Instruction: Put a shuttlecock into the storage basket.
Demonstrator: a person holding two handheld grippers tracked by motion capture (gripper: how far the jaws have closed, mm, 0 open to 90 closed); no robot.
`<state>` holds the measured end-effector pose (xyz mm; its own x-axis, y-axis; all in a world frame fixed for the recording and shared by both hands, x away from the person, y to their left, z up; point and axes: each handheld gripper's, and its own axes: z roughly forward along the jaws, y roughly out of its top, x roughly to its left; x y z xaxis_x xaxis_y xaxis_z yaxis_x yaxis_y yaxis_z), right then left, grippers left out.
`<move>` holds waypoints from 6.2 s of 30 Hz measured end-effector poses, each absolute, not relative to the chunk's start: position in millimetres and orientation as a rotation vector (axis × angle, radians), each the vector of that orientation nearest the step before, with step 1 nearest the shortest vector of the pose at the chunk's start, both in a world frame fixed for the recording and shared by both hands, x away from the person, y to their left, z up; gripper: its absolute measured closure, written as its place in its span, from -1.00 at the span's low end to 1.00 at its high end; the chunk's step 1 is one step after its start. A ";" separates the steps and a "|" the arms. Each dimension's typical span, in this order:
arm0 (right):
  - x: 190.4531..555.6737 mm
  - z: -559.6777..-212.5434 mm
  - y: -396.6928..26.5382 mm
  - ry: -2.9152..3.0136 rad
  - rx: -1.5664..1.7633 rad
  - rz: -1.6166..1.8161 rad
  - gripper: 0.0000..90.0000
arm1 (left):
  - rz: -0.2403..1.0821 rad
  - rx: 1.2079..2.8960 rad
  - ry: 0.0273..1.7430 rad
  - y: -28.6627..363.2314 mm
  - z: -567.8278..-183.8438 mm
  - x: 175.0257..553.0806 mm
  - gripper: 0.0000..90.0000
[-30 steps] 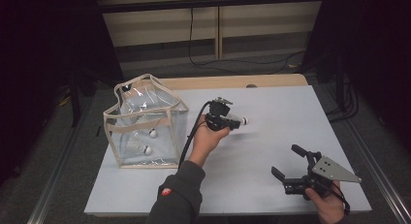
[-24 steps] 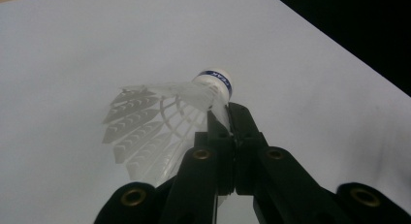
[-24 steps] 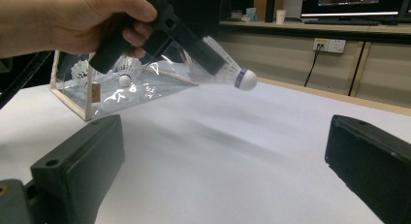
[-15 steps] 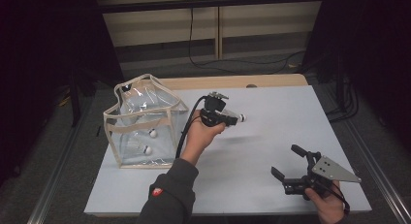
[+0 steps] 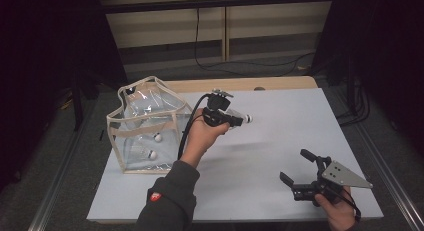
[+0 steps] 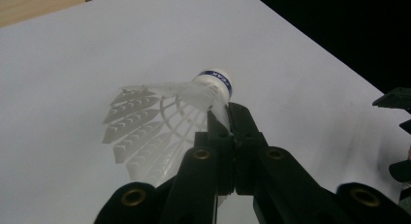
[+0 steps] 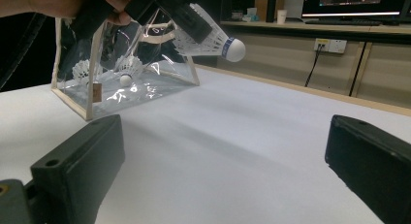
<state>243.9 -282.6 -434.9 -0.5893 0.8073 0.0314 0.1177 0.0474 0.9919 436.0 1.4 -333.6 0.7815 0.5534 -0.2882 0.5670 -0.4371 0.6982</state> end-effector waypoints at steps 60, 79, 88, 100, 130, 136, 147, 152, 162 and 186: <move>244.7 -435.9 -281.1 1.779 0.927 1.588 -0.99 | 0.052 2.163 0.831 43.3 -271.1 432.0 0.99; 244.1 -435.4 -281.5 1.778 0.925 1.588 -0.99 | 0.046 2.165 0.853 48.6 -260.6 435.7 0.99; 243.8 -435.2 -281.4 1.778 0.925 1.587 -0.99 | 0.052 2.182 0.842 51.8 -253.6 435.5 0.99; 243.7 -434.7 -281.5 1.774 0.925 1.590 -0.99 | 0.066 2.187 0.853 57.9 -246.3 435.7 0.99; 243.7 -434.9 -280.9 1.775 0.928 1.592 -0.99 | 0.089 2.195 0.864 73.3 -226.8 438.8 0.99; 243.6 -434.7 -280.8 1.775 0.929 1.594 -0.99 | 0.093 2.196 0.867 76.8 -223.6 438.3 0.99; 243.6 -434.7 -280.6 1.775 0.926 1.595 -0.99 | 0.123 2.189 0.882 86.8 -216.2 437.5 0.99; 243.6 -434.7 -280.3 1.773 0.923 1.596 -0.99 | 0.130 2.175 0.897 95.8 -215.1 438.3 0.99; 243.6 -434.7 -280.0 1.775 0.925 1.592 -0.99 | 0.154 2.173 0.934 112.1 -215.5 439.9 0.99; 243.6 -434.6 -279.9 1.773 0.924 1.592 -0.99 | 0.172 2.166 0.987 132.0 -216.2 442.4 0.98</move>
